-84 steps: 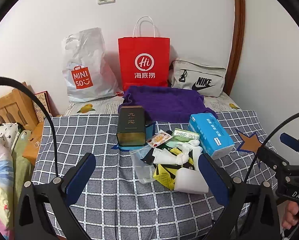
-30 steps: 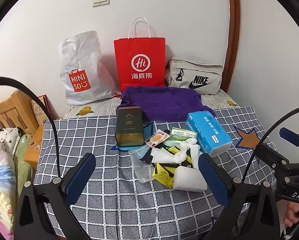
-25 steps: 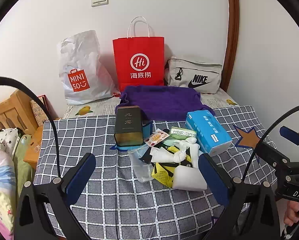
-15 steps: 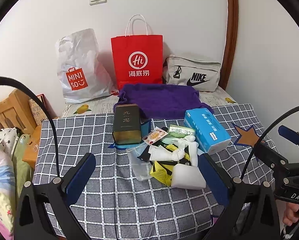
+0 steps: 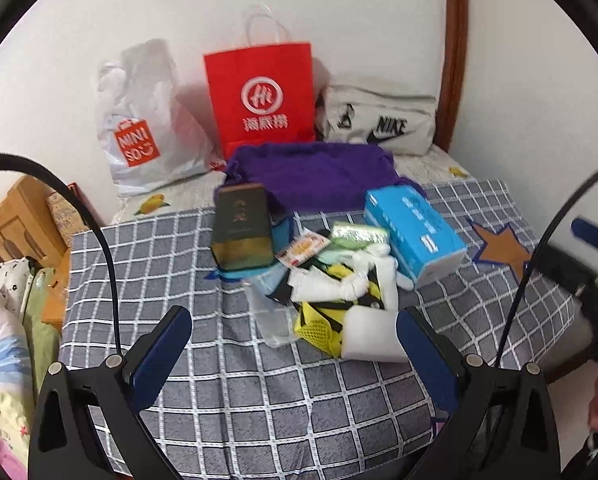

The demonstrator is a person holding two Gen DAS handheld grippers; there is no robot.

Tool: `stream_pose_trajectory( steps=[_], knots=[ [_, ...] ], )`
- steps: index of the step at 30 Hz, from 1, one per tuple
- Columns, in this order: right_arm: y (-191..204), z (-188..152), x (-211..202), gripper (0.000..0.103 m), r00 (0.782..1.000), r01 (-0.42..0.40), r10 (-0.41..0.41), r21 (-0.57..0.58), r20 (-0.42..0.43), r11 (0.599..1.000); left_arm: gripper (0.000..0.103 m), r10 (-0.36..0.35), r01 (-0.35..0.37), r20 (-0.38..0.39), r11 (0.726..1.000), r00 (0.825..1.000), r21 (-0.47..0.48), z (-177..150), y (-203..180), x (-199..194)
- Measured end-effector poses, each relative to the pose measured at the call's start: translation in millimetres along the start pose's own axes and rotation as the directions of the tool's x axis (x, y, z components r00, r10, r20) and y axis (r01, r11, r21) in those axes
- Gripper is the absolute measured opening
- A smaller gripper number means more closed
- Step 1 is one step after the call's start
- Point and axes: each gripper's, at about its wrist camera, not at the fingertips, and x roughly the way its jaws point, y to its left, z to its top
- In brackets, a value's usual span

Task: Organize soft objects
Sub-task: 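Reach the left gripper to the white sponge and grasp it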

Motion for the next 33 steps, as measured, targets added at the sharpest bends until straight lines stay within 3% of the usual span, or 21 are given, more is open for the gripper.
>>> stream_pose_trajectory(
  steps=[15, 25, 30, 32, 33],
  knots=[
    [-51.5, -6.1, 17.4, 0.102, 0.995, 0.1, -0.099, 0.077, -0.022, 0.992, 0.103, -0.094, 0.108, -0.149, 0.99, 0.984, 0.095, -20.1, -59.2, 80.8],
    [-79.7, -17.1, 42.7, 0.102, 0.99, 0.13, -0.121, 0.119, -0.076, 0.984, 0.103, 0.013, 0.041, -0.228, 0.973, 0.974, 0.228, -34.1, -97.9, 125.7],
    [-85.0, -23.2, 56.1, 0.102, 0.987, 0.132, -0.118, 0.122, -0.109, 0.984, 0.102, 0.07, -0.01, -0.213, 0.962, 0.975, 0.271, -37.3, -100.5, 136.3],
    [-85.7, -24.8, 61.3, 0.102, 0.986, 0.13, -0.115, 0.122, -0.121, 0.984, 0.079, 0.055, 0.0, -0.203, 0.965, 0.978, 0.261, -34.8, -94.6, 131.4],
    [-85.4, -25.5, 64.2, 0.102, 0.985, 0.13, -0.114, 0.12, -0.129, 0.984, 0.08, 0.035, 0.017, -0.201, 0.968, 0.979, 0.249, -32.6, -90.7, 129.0]
  ],
)
